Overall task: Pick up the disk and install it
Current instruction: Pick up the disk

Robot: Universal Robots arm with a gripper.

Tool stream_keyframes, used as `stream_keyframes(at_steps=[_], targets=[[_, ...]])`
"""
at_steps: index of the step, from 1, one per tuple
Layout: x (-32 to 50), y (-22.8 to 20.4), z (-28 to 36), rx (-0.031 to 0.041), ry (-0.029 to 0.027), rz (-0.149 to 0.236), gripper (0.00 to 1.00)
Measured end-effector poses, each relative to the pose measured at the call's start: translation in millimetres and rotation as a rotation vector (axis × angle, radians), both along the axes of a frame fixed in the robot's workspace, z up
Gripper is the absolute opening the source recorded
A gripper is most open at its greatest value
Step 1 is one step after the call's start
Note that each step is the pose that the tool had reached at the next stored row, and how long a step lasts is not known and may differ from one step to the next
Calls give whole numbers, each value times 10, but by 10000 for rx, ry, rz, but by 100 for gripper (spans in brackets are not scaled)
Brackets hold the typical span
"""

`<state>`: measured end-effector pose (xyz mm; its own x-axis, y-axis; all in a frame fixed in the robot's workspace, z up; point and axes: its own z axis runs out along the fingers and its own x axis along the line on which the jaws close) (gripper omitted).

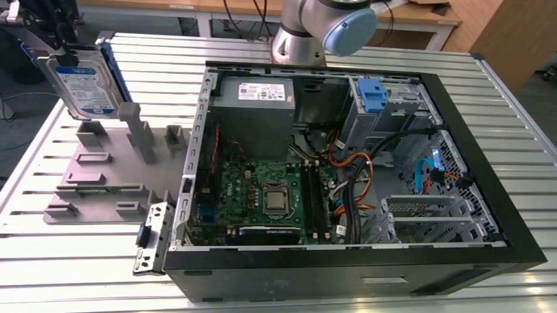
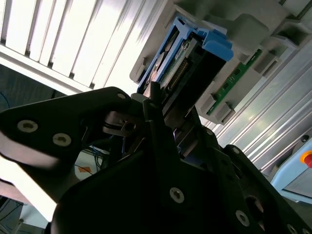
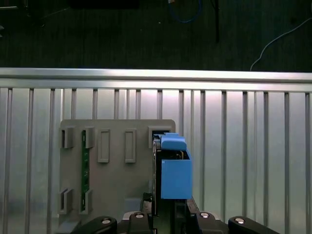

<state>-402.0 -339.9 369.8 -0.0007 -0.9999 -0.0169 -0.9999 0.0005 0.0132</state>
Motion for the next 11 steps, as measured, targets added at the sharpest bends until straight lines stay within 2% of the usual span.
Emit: stream_keyframes(at_steps=[7,11], targets=[[0,2,119,0,0,0,35],[0,2,135,0,-1,0,35]])
